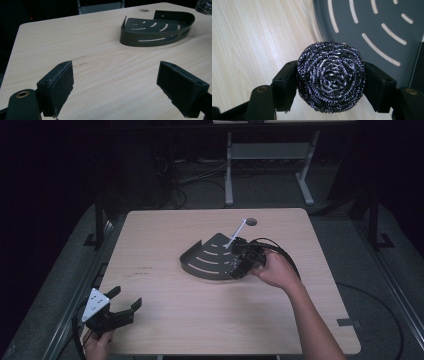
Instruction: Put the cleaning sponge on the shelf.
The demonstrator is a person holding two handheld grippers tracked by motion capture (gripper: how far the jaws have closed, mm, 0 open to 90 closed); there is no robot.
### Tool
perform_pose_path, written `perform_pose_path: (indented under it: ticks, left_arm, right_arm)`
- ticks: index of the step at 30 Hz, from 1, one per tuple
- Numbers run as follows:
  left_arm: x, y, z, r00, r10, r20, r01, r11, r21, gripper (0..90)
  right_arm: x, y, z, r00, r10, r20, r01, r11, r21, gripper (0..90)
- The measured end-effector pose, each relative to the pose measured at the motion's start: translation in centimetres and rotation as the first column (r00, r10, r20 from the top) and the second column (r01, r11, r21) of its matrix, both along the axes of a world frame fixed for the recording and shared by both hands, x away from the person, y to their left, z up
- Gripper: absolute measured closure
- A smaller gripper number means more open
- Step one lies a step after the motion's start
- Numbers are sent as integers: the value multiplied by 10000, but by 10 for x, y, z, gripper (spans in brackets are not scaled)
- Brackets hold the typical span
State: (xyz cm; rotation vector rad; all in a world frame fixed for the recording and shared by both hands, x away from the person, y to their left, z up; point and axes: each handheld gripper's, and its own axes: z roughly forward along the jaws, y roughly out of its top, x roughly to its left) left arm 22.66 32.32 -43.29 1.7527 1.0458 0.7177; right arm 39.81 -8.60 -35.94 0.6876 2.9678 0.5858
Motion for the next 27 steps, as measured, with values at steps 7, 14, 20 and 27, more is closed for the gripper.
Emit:
perform_pose_path:
  ticks: [7,14,20,27]
  left_arm:
    - [1,-1,0,10000,-34,-3,34,10000,6,132]
    - [1,-1,0,10000,-36,-2,36,10000,-33,132]
    - [0,-3,0,9999,-108,-21,108,9999,-13,132]
    - [-1,0,1,10000,20,39,-20,10000,-28,132]
  right_arm:
    - [14,4,-1,9999,-96,-109,95,9999,-93,329]
    - [27,10,1,9997,-168,-174,167,9998,-48,328]
    - [36,18,3,9995,-164,-264,163,9999,-47,329]
    - [49,27,6,9993,-209,-294,206,9997,-110,329]
